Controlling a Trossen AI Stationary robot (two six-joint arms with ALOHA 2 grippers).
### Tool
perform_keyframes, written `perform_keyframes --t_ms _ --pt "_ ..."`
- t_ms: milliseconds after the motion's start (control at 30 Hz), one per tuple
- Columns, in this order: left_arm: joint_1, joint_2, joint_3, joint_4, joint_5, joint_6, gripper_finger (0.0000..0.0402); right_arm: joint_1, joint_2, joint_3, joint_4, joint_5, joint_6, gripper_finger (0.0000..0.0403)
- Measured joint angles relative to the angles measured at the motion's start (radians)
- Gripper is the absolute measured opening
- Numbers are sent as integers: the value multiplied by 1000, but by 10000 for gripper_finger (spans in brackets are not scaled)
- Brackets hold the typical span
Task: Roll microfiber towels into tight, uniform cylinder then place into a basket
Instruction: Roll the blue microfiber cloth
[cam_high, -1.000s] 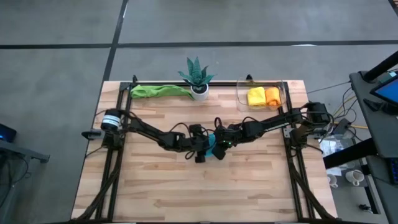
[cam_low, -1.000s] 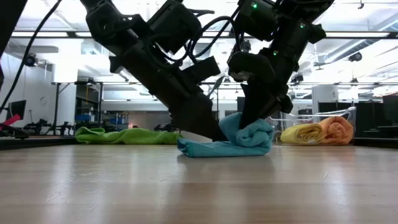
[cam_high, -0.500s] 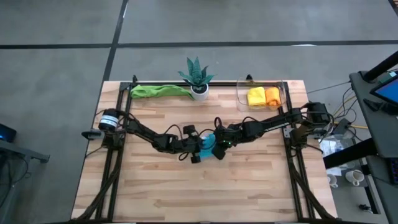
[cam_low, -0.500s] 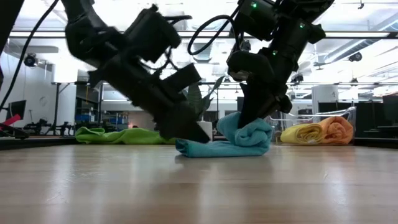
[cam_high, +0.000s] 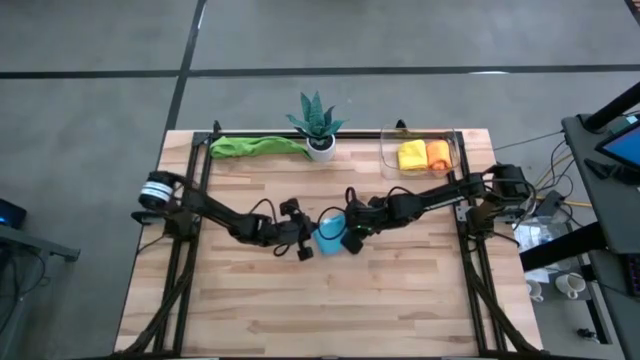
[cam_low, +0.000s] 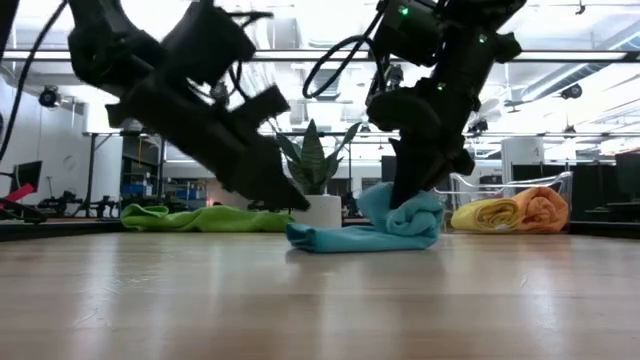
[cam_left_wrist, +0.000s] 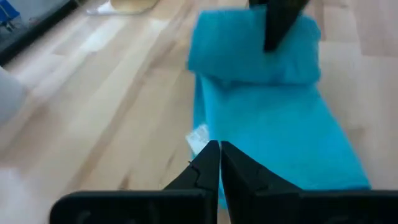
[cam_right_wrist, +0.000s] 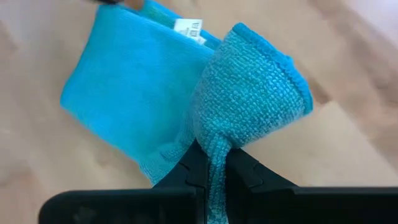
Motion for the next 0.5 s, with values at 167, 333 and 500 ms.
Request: perform_keyframes --t_ms 167,333,500 --pt "0 98 32 85 11 -12 0 0 19 48 -74 37 -12 13" --pt "0 163 80 83 12 -11 0 0 76 117 -222 100 -27 13" --pt "0 193 109 79 31 -4 0 0 155 212 -350 139 -69 13"
